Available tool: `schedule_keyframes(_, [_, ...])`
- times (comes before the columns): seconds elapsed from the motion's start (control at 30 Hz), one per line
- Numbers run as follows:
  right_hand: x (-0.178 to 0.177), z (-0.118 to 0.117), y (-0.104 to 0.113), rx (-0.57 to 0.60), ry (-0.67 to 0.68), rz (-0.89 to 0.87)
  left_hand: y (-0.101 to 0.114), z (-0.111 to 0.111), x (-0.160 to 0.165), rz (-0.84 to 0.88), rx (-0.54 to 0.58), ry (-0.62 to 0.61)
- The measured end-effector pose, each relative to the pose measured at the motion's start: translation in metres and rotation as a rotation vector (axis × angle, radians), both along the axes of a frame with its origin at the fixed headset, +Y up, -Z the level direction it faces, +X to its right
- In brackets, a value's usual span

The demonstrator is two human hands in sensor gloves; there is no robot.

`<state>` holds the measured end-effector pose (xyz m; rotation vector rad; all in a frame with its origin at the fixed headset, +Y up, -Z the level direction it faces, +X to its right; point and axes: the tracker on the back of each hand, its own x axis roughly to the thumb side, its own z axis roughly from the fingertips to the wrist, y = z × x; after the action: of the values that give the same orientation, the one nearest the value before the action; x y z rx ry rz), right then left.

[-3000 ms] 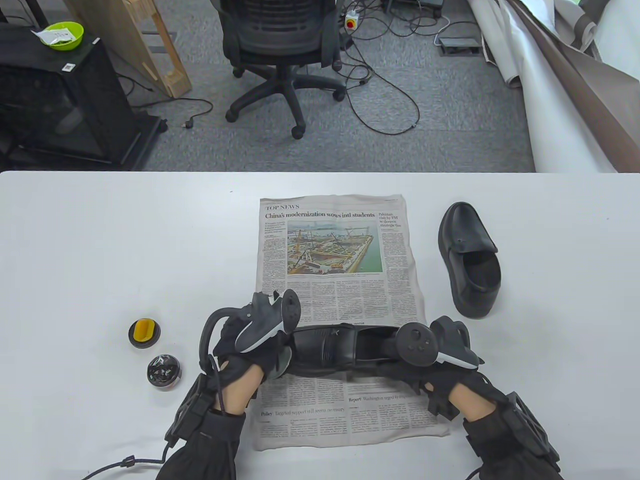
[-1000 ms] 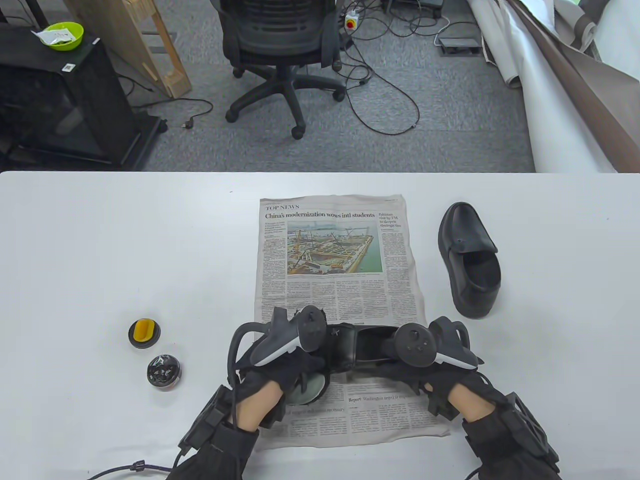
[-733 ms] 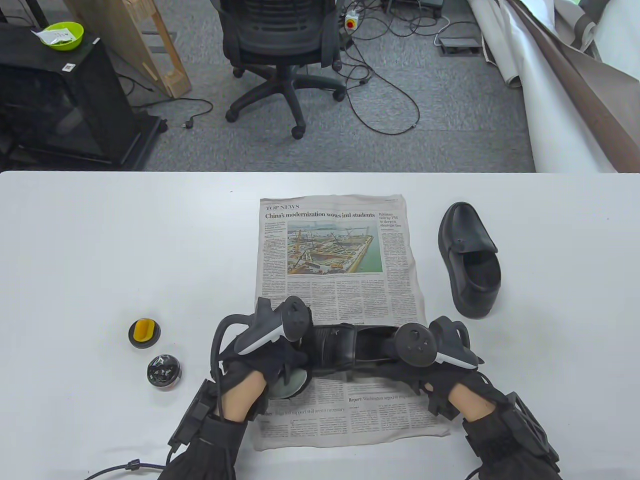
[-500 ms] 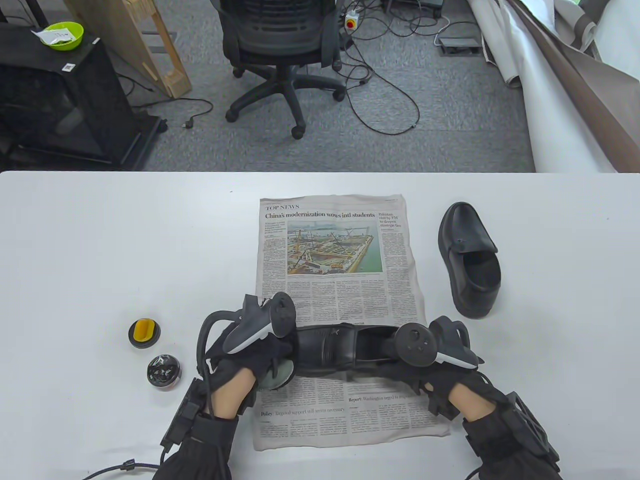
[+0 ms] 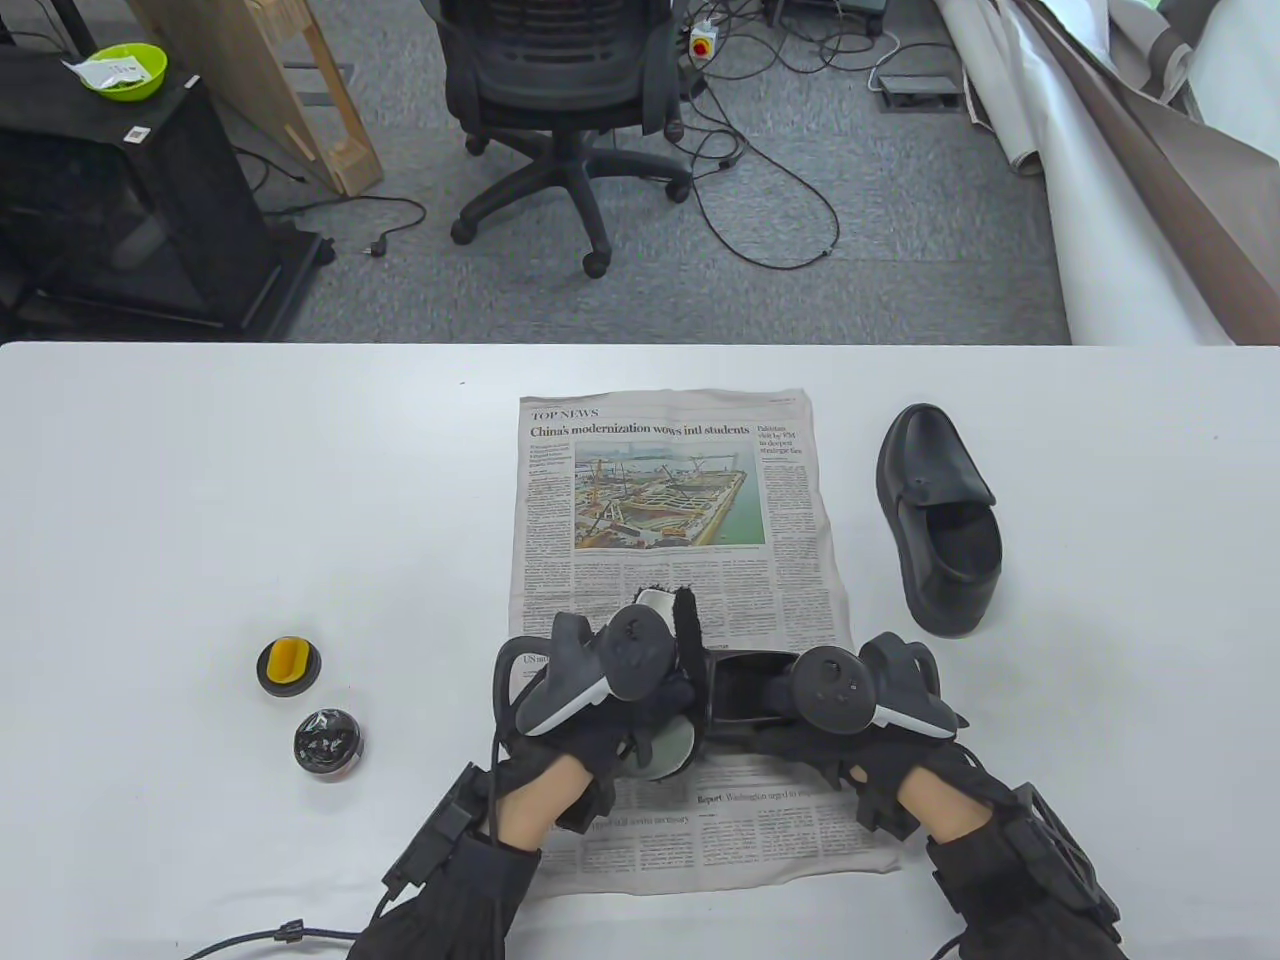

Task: Dip and apply built-in sponge shoe polish on shoes

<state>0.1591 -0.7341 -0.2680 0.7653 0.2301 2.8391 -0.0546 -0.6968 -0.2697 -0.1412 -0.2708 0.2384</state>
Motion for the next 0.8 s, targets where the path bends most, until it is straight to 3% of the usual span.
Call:
schedule_keyframes(0.27, [0.0,0.0,0.0,-0.001,0.003,0.0,-0.01,-0.01,0.0,-0.103,-0.019,0.086])
schedule_keyframes(0.53, [0.0,0.001,0.0,-0.002,0.003,0.002,-0.017,-0.027,-0.041,-0.246,-0.097,0.173])
schedule_keyframes(0.8, [0.0,0.0,0.0,-0.002,0.002,0.001,-0.01,-0.032,-0.054,-0.307,-0.05,0.225])
